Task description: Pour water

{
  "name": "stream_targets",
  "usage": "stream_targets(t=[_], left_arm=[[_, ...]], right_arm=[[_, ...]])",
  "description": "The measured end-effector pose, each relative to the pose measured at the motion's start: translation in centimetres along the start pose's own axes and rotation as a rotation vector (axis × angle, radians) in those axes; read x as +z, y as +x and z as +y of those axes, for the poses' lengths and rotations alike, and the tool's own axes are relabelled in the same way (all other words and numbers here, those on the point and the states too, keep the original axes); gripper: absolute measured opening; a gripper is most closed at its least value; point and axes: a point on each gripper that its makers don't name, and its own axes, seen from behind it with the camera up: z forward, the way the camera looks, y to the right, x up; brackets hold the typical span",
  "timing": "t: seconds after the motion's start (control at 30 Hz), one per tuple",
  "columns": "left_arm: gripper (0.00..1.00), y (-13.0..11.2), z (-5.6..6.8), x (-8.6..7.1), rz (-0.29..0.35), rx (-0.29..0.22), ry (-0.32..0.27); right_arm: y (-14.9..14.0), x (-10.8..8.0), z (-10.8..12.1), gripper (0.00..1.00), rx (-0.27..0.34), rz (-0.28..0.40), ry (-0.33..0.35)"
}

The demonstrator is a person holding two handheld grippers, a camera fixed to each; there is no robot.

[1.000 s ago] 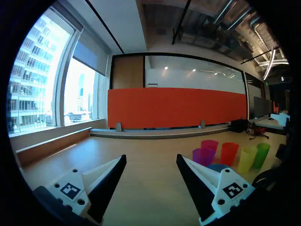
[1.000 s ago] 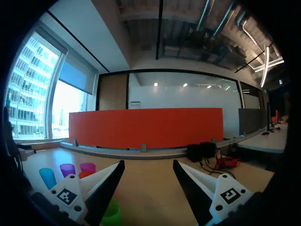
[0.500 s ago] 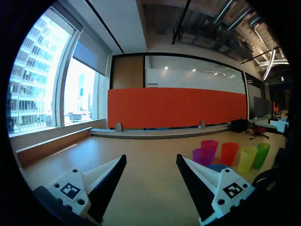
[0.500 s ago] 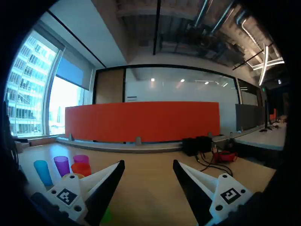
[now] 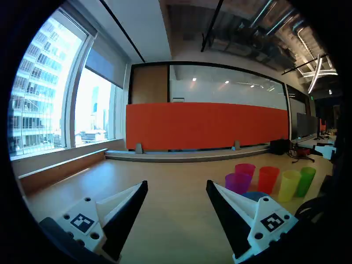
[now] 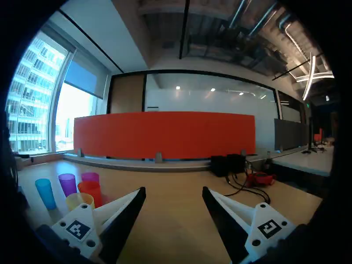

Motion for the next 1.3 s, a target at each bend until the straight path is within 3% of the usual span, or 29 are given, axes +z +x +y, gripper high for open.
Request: stream_targets(t=[1.3], left_arm=[[0.99,0.01,-0.02,-0.03,0.0,0.0,0.0]], right_arm=[[-0.55,-0.23,0.11,0.99,-0.002,-0.016,0.001]])
